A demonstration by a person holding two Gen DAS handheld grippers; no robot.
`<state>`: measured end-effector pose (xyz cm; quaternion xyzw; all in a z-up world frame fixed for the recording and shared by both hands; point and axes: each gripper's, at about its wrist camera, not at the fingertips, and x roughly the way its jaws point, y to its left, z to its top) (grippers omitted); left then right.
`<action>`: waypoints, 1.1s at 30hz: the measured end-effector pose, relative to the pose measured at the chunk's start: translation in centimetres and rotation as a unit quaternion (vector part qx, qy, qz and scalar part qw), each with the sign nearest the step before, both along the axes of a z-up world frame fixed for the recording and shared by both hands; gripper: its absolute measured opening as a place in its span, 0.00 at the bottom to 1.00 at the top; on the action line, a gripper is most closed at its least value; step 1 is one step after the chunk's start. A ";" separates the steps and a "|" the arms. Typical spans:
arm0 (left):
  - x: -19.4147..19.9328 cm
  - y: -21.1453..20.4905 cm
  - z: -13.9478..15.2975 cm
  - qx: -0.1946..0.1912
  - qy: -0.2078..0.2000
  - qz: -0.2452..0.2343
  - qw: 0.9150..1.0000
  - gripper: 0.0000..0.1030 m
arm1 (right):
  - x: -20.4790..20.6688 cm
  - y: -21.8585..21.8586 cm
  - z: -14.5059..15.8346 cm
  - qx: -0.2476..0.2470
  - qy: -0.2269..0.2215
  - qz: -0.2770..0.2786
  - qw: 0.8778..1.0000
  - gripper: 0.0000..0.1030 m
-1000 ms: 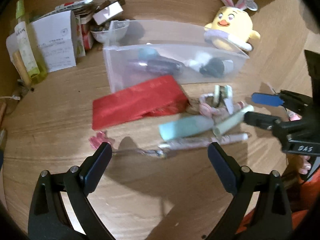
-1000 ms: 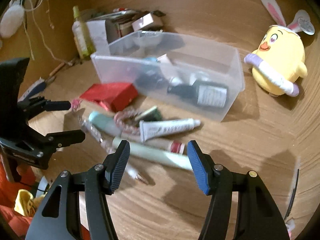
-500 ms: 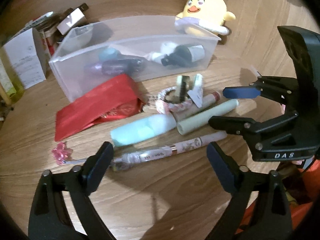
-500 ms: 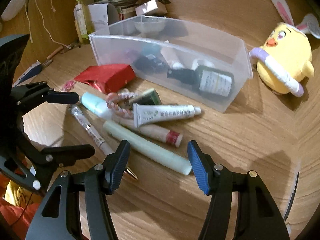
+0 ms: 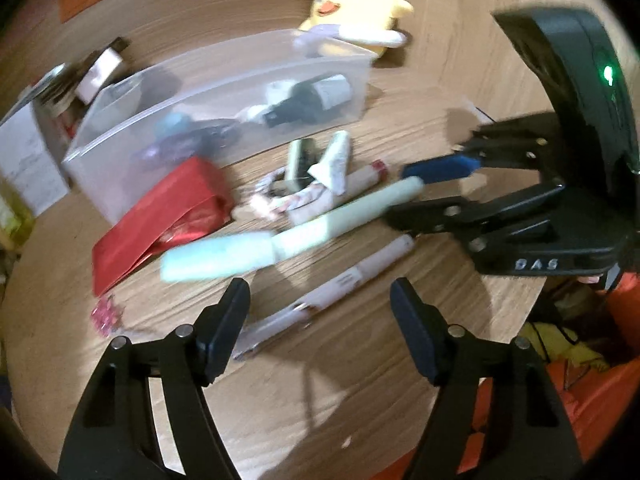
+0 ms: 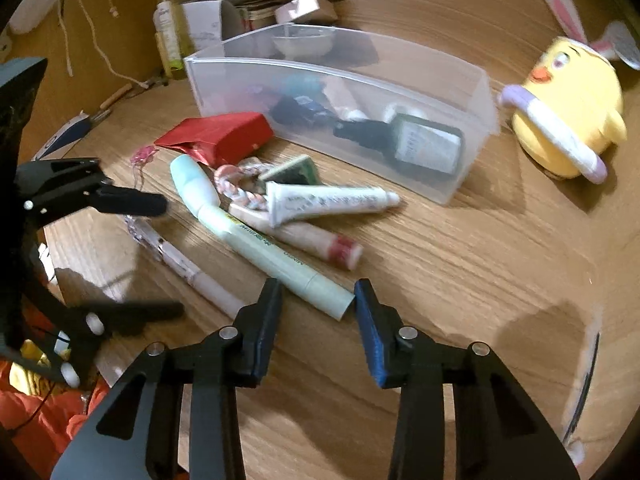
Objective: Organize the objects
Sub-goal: 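Move both tools back toward the remaining tubes on the desk, then grasp the white pen with left tool while right tool grasps the pale green tube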
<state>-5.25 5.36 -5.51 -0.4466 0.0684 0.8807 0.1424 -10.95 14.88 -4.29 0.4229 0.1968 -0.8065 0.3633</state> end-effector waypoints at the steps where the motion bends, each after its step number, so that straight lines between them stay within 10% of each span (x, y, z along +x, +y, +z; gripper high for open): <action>1: -0.3 0.2 -0.2 -0.006 -0.001 0.005 1.000 0.60 | 0.0 -0.2 0.0 0.001 0.002 0.001 1.000 0.33; 13: 1.2 -2.5 -0.1 0.018 -0.004 0.059 0.998 0.14 | 0.8 3.0 -0.1 -0.016 0.013 -0.038 0.999 0.20; 33: 0.0 -3.0 -0.3 0.055 0.007 0.062 0.996 0.11 | 3.1 0.0 -0.6 -0.031 0.007 -0.007 0.999 0.17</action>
